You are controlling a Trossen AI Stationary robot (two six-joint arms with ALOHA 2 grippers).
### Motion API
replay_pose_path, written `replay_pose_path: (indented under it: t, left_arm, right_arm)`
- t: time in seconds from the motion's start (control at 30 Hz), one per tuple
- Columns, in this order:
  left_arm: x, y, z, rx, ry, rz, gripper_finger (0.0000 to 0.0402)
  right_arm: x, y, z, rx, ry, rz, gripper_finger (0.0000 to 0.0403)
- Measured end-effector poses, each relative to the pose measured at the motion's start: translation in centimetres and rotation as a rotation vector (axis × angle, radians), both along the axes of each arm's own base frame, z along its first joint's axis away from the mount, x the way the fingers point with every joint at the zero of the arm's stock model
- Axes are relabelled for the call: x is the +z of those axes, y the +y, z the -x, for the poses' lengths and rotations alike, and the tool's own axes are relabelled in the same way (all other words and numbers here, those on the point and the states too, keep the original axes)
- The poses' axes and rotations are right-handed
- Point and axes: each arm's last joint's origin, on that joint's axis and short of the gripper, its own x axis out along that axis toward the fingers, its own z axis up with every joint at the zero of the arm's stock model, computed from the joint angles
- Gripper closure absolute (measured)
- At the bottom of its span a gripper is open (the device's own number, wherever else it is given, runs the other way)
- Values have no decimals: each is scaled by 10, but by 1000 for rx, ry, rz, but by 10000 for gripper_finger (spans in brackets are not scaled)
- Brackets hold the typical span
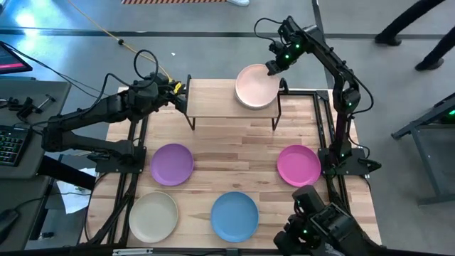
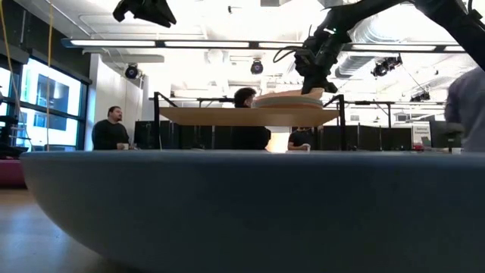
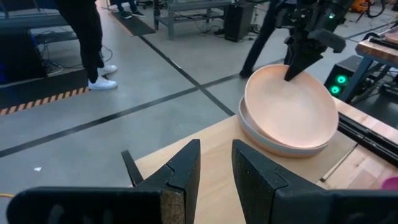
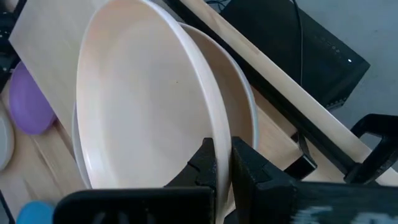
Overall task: Place and stack plates onto a shelf
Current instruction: Stack the light pink plate on top of the gray plate on the shelf
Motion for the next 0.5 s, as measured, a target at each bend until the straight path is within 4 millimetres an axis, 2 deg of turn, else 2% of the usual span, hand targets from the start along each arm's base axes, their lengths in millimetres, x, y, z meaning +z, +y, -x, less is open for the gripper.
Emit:
replay_pose_path:
  t: [0.2, 0.5]
  left_arm:
    - [0, 0, 0, 11, 1, -4, 318]
    - [0, 0, 0, 13, 2, -5, 318]
  right_arm:
    - [0, 0, 1, -21, 20, 3, 394]
    - [0, 0, 0, -17, 31, 14, 330]
